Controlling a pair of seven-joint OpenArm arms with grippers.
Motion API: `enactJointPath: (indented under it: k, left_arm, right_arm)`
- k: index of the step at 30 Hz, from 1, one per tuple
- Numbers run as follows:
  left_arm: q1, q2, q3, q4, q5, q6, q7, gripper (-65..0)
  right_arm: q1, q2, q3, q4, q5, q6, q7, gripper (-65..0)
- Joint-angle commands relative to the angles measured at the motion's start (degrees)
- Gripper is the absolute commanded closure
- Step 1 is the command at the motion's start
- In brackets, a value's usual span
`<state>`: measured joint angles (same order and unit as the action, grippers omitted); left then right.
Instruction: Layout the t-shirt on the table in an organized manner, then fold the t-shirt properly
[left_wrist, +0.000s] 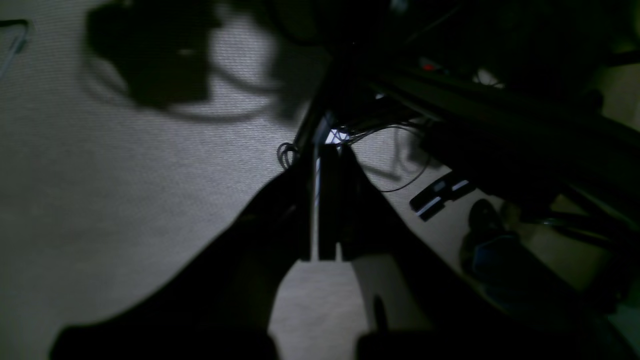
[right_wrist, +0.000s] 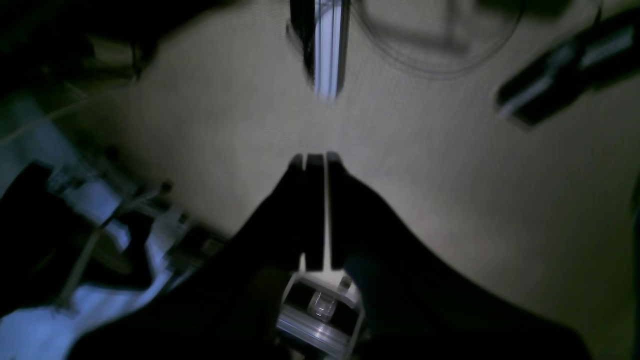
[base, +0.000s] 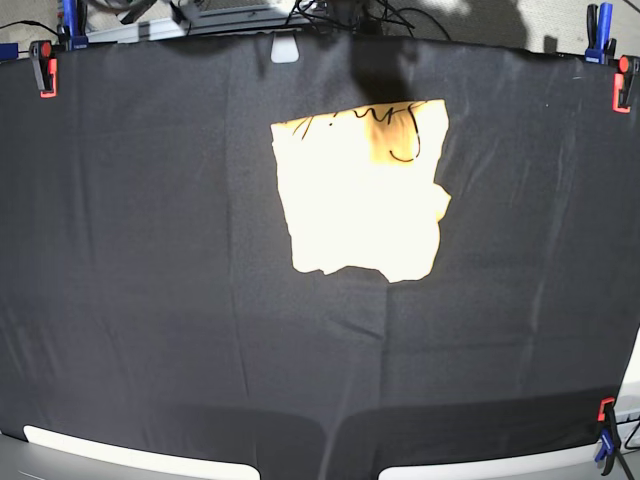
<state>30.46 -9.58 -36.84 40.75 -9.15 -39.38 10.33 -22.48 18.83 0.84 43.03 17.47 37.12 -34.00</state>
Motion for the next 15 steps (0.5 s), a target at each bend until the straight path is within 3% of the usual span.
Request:
enactJointPath:
  k: [1,10,15]
  left_arm:
    - [-0.4,0.2,-0.2,-1.1,0.8,-0.6,-1.2,0.0]
    - [-10.3,5.4,-0.2,-11.3,12.8,-0.4,-8.3,0.0]
    - [-12.7,7.2,-0.2,-12.8,15.8,5.6,-10.3,0.0]
  right_arm:
    - [0.6,0.3,-1.1,-0.4,0.2,0.6,1.2,0.0]
    - [8.2,-2.5,-7.3,-7.3,-6.4,0.6,10.4,0.0]
    - [10.6,-2.8,-7.3,-9.8,-6.8,0.6,11.1,0.0]
